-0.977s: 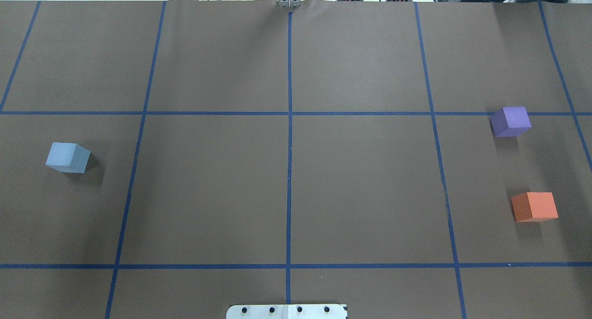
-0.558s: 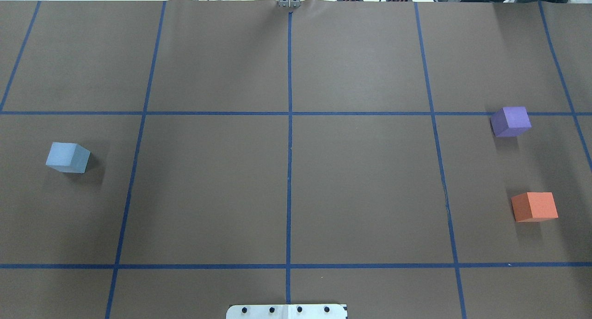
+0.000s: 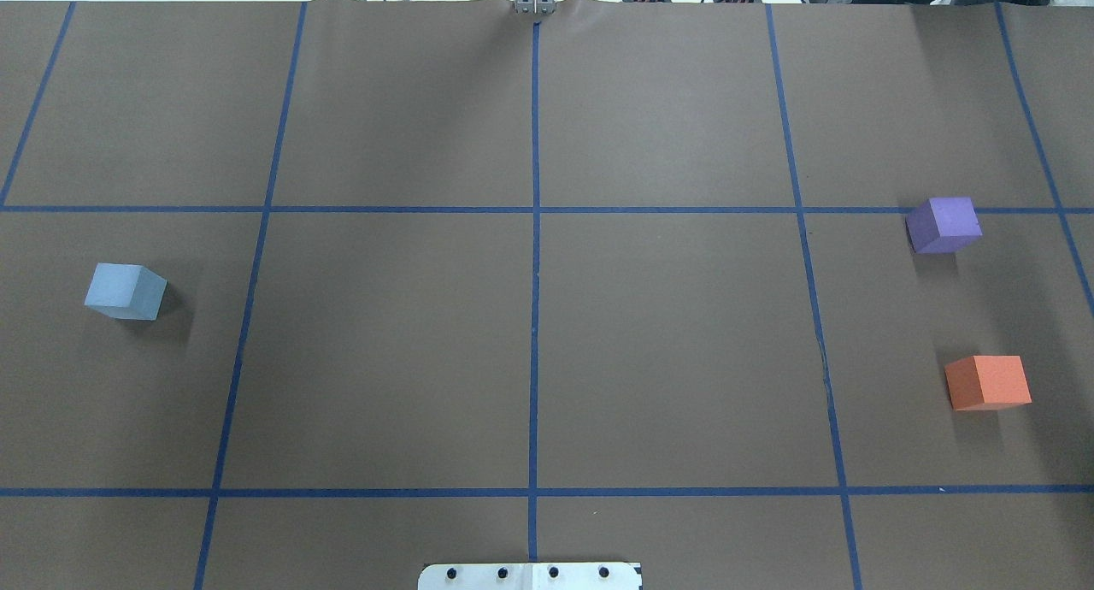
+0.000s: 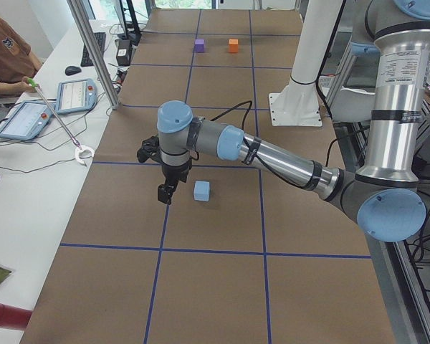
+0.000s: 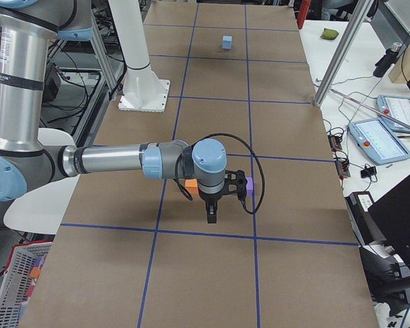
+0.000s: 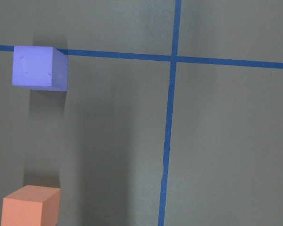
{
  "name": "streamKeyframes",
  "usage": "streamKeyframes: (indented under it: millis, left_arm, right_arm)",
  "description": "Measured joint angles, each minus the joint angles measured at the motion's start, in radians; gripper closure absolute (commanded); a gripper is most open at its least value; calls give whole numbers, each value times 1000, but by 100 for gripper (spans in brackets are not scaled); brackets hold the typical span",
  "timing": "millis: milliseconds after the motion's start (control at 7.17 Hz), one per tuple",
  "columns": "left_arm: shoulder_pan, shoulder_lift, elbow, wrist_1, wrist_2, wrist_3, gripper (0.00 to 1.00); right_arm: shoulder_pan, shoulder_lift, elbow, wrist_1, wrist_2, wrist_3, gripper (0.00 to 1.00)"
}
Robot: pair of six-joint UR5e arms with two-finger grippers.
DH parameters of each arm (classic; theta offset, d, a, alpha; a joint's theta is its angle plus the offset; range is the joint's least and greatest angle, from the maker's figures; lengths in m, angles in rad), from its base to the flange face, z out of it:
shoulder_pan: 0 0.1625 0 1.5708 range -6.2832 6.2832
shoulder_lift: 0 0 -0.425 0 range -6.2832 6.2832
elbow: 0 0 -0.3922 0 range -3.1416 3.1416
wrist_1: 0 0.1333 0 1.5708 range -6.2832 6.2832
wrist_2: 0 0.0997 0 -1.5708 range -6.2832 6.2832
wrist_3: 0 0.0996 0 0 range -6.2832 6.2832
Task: Place blue block between orange and purple blocks
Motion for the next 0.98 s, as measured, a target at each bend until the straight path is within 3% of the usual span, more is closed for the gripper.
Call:
streamKeyframes:
  millis: [279, 558, 977]
  left_arm:
    - [195, -2, -7, -155, -16, -461, 0]
    - [407, 5, 11, -356, 98, -854, 0]
    - [532, 7, 73, -412, 216, -953, 0]
  right_arm:
    - [-11, 33, 16, -1, -2, 1, 0]
    - [-15, 54, 11, 1, 7, 1, 0]
    - [-16, 58, 13, 2, 12, 3, 0]
